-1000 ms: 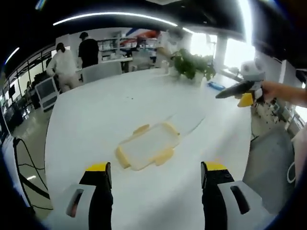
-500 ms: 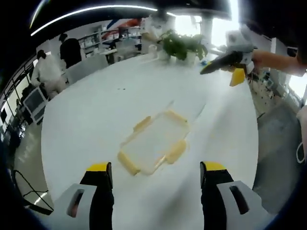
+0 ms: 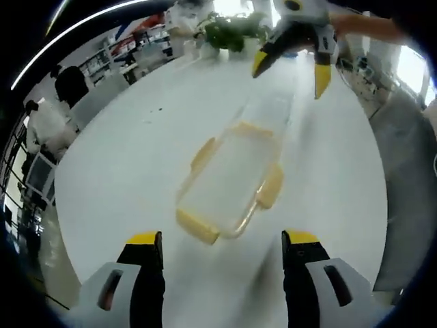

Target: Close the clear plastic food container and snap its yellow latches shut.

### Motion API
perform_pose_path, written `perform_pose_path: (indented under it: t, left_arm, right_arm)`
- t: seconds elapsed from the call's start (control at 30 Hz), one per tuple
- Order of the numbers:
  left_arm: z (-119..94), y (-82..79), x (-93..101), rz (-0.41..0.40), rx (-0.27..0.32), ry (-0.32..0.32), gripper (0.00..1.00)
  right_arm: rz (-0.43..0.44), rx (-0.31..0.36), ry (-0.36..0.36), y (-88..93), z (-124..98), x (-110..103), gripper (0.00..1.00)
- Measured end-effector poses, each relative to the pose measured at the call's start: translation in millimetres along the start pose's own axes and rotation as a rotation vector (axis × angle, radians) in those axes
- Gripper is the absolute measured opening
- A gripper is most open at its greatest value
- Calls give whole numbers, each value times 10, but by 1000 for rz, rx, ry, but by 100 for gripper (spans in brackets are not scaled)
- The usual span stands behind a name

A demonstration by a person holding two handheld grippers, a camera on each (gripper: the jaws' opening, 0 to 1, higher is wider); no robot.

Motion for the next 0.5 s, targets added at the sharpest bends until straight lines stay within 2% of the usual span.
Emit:
perform_pose_path:
  t: [0.3, 0.5]
  left_arm:
    - [201, -26, -113, 106, -27, 56, 67]
    - [317, -64, -116, 188, -40, 117, 65]
  right_arm:
    - [-123, -176, -67, -48, 201, 187, 60]
    - [-138, -258, -90, 12, 382, 247, 59]
Point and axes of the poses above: the point that each gripper's makers call its tool centre point, and the gripper's own axes: z roughly forward along the fingers, x roughly to its right, y roughly out of its underside, the point moved 7 cm from there along -z, roughly backward along the fingers, and after that the axes turned 11 degrees about -y, right-handed, at the moved point
